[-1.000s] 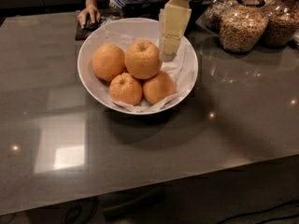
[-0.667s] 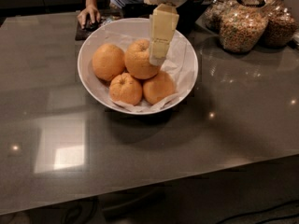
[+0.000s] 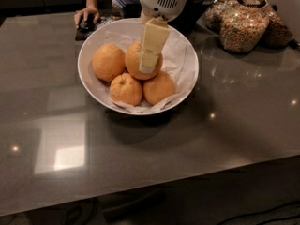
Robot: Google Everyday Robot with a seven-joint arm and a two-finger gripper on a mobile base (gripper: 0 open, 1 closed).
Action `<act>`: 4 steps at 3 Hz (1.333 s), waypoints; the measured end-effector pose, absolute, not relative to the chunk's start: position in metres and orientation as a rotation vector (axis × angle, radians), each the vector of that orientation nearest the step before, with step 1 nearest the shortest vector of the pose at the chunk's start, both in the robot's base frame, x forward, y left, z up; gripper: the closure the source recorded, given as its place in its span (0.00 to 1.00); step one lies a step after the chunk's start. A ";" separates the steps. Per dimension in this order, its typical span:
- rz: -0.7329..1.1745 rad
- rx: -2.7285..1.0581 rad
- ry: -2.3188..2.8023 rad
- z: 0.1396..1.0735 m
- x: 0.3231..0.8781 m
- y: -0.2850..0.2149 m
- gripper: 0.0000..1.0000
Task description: Pick orange from white bowl
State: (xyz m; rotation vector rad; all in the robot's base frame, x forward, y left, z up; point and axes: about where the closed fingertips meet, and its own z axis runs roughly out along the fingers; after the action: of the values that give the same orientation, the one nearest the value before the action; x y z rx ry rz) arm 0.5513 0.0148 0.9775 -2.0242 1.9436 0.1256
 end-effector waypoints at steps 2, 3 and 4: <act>0.157 -2.008 1.981 0.968 0.551 0.014 0.18; 0.153 -2.040 1.973 0.964 0.555 0.018 0.19; 0.167 -2.058 1.978 0.956 0.559 0.019 0.25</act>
Offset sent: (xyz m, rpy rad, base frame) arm -0.0036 -0.0083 -0.0171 -0.0297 0.0726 -0.0201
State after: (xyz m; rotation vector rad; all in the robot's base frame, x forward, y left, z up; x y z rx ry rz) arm 0.5587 0.0193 0.9557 -2.0581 1.9779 0.1672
